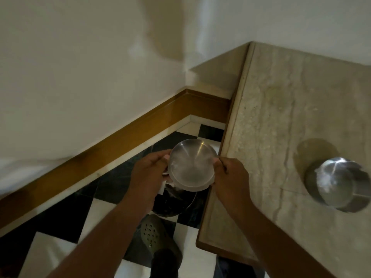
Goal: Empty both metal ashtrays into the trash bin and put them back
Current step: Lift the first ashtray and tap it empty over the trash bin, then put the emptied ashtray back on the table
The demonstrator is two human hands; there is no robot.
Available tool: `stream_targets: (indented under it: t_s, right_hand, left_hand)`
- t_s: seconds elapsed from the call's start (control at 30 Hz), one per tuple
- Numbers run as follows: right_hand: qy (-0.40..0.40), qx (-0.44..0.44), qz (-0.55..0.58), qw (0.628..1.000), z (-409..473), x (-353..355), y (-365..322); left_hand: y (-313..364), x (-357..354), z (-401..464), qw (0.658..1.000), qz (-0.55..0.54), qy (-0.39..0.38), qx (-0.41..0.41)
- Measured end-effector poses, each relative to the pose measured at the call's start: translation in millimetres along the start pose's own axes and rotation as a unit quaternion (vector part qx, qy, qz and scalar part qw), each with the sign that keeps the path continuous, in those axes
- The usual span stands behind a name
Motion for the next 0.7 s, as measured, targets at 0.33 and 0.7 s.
stream_targets:
  t_s: [0.33, 0.7]
  right_hand:
    - [0.114, -0.144, -0.003, 0.983, -33.1, 106.3, 60.6]
    - [0.093, -0.184, -0.007, 0.978, -36.2, 113.3, 88.6]
  left_hand:
    - [9.8, -130.7, -41.8, 0.990, 0.123, -0.036, -0.056]
    - [7.1, -170.4, -32.2, 0.986, 0.161, -0.016, -0.041]
Point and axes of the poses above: each hand's wrist, its own z-axis towards the middle knuckle, its own x-axis out of the back of the hand, y = z × x, the point moved 4 cm from there along z, towards the middle knuckle, and after that the axes turned 14 degrees about x, right-handed, at the moved point
